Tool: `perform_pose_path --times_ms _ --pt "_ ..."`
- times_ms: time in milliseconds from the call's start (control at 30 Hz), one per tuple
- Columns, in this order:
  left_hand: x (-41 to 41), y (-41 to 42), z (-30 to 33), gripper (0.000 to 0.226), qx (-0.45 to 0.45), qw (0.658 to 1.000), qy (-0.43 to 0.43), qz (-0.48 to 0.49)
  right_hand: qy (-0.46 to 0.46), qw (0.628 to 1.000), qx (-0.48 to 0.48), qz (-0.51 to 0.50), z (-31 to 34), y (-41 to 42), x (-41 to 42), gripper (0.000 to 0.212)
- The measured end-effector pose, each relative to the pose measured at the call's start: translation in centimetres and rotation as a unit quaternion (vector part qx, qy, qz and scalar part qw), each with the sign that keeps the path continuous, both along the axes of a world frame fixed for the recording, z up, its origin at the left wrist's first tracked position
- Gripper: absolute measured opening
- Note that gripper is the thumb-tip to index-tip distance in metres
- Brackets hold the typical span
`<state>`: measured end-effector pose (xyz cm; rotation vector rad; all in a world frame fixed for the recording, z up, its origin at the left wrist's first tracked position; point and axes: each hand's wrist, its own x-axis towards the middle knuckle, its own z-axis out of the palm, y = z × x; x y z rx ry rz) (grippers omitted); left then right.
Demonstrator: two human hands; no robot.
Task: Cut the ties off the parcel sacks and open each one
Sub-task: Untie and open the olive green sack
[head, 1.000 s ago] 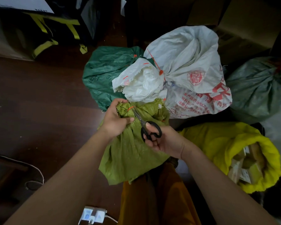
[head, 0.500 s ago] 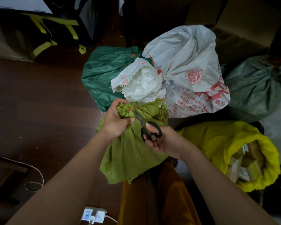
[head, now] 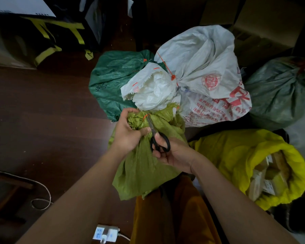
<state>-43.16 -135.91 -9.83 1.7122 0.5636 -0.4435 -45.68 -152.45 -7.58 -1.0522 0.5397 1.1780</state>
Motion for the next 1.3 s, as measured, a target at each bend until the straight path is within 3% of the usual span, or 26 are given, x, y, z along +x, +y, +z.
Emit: perform_pose_path --times_ms 133,233,367,500,667,967,1300 --pt "-0.2 0.1 0.4 0.060 0.001 0.995 -0.071 -0.077 -0.024 1.000 -0.010 0.013 -0.2 0.3 0.1 0.075" --pt "-0.1 0.1 0.1 0.052 0.009 0.994 -0.080 -0.068 -0.027 0.999 -0.001 0.018 -0.4 0.2 -0.1 0.080" --pt "-0.6 0.7 -0.2 0.040 -0.004 0.999 -0.044 -0.001 -0.032 0.999 -0.010 0.013 -0.7 0.0 -0.9 0.069" --pt "-0.9 0.6 -0.1 0.041 -0.013 0.998 -0.052 -0.019 -0.024 0.999 -0.021 -0.005 -0.5 0.0 -0.5 0.052" --pt "-0.7 0.5 -0.3 0.047 -0.010 0.999 -0.043 0.000 -0.043 0.998 -0.034 0.023 0.0 0.2 0.5 0.056" --pt "-0.9 0.6 -0.3 0.047 -0.007 1.000 -0.027 0.012 0.007 0.999 -0.007 0.052 0.5 -0.7 0.9 0.053" --pt "-1.2 0.2 0.0 0.044 -0.006 0.999 -0.017 -0.035 -0.005 0.995 -0.018 0.095 0.1 -1.9 1.4 0.056"
